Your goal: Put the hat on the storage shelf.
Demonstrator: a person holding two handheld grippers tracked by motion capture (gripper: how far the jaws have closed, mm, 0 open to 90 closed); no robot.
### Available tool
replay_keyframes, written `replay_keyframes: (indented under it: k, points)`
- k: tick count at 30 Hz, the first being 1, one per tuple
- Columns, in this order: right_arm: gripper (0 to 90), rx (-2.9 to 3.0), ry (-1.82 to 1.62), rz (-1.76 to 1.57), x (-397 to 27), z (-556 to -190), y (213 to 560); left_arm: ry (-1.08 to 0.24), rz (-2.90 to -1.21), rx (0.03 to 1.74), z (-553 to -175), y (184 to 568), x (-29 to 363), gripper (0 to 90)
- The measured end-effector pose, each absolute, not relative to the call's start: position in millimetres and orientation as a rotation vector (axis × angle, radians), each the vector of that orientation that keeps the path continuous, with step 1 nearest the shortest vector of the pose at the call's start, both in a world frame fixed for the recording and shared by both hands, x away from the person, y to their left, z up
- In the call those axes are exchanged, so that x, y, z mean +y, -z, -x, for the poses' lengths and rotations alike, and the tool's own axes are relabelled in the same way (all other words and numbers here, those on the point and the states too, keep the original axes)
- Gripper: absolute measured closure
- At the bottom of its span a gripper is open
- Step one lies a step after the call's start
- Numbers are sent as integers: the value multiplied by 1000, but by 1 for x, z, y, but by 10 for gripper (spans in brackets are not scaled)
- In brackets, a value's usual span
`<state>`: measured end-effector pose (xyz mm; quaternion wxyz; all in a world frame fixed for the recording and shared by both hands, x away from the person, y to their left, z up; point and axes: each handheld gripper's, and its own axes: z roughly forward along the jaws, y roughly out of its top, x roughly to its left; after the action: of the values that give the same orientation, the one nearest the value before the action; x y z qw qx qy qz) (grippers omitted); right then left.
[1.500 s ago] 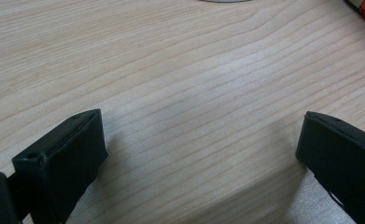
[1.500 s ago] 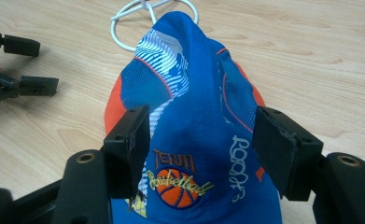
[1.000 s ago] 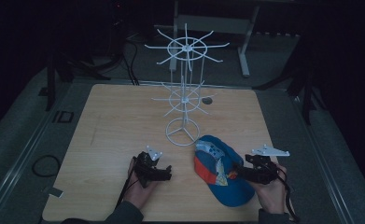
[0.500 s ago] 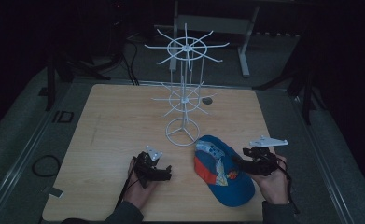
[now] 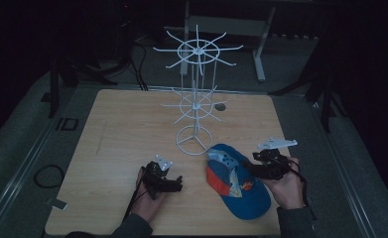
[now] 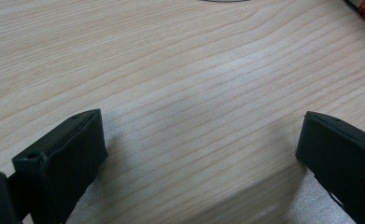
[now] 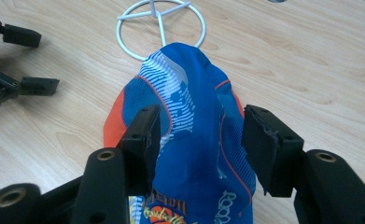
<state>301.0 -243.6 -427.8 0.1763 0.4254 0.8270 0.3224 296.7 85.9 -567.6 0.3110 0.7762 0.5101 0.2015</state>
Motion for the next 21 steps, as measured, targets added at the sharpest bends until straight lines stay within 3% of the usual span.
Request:
replay_keyframes:
  k: [21]
  points:
    - [477,2406,-853,-1125,-227,-321,428,-533,-2050,1346,-297,568,86,19]
